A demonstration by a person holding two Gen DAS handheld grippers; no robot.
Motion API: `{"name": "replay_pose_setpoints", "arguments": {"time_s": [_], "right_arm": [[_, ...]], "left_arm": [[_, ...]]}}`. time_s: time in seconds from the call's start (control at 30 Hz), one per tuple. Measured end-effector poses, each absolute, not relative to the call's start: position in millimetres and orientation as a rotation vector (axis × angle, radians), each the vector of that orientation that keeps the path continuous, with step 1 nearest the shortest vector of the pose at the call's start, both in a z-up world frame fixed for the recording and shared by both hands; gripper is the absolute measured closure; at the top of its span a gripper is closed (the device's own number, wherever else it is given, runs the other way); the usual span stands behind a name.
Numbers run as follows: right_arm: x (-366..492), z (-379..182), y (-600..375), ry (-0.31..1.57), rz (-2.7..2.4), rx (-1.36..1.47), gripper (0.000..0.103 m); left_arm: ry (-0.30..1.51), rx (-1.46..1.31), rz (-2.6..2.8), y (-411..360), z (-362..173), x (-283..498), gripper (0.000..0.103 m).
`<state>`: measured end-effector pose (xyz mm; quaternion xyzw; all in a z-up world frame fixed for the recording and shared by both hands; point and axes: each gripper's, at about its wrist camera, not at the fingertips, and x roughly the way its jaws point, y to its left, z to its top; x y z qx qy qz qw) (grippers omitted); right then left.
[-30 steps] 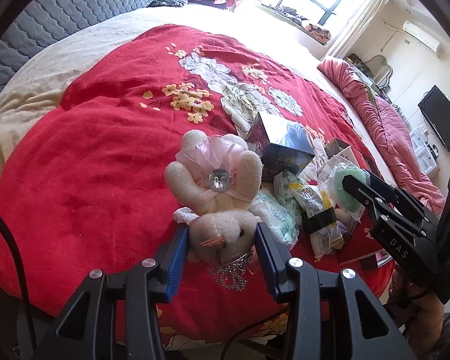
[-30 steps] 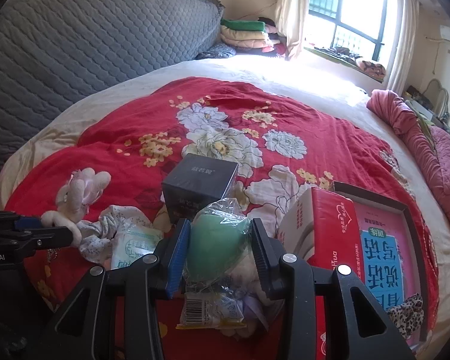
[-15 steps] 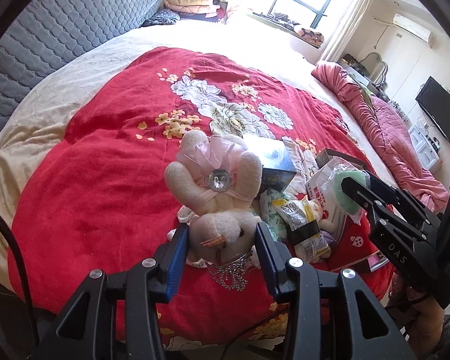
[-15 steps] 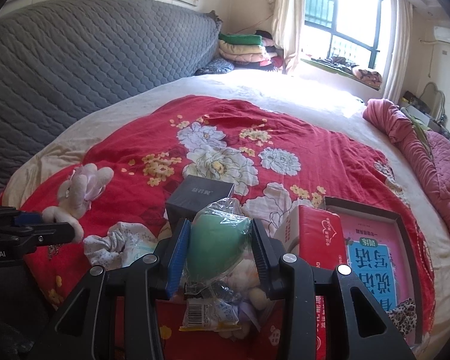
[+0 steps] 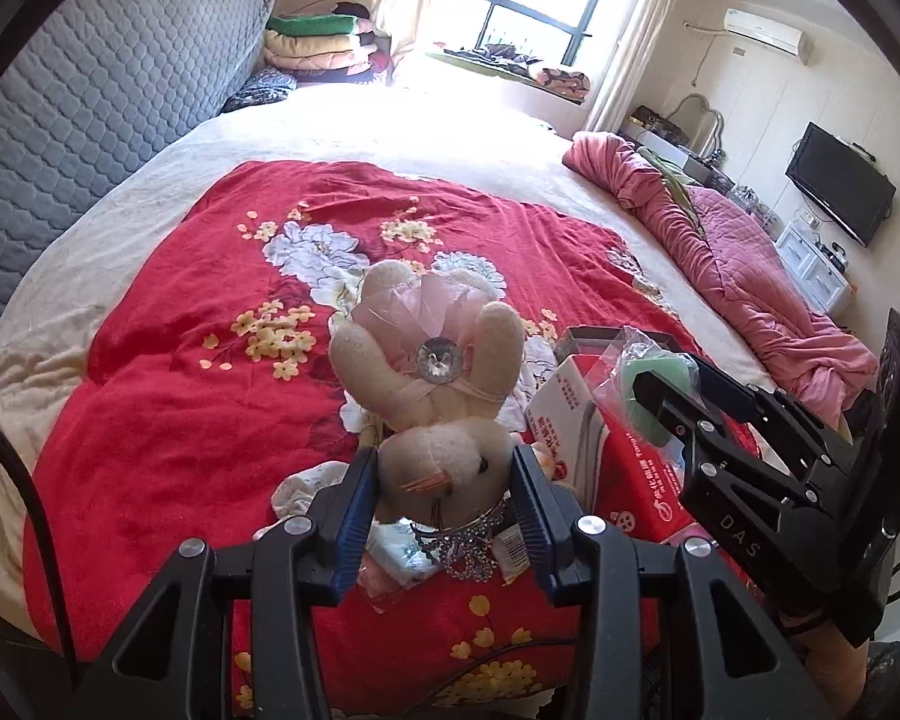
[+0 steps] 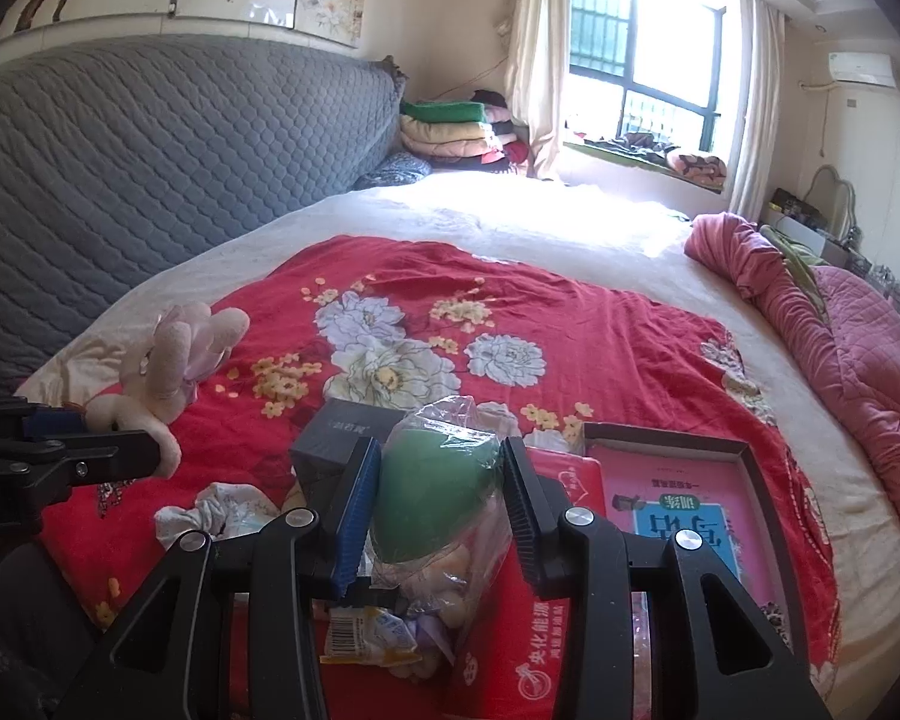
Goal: Organize soft objects
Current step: 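Carry the bunny and green sponge with both tools toward the pink tray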
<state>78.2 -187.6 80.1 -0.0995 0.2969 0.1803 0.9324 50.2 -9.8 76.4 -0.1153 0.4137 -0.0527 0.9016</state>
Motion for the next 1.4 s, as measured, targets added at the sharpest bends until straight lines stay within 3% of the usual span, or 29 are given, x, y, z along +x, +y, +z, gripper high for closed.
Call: {"name": "replay_pose_setpoints", "arguments": {"time_s": [0.77, 1.4], "right_arm": [[66, 113, -319, 0.529, 0.162, -0.015, 0.061], [61, 102, -409, 0.530, 0.016, 0.101, 0.061]], "left_arm": [[0.862, -0.085, -0.292, -135, 97, 88, 0.058], [0.952, 0.007, -0.429, -234, 70, 124, 0.058]]}}
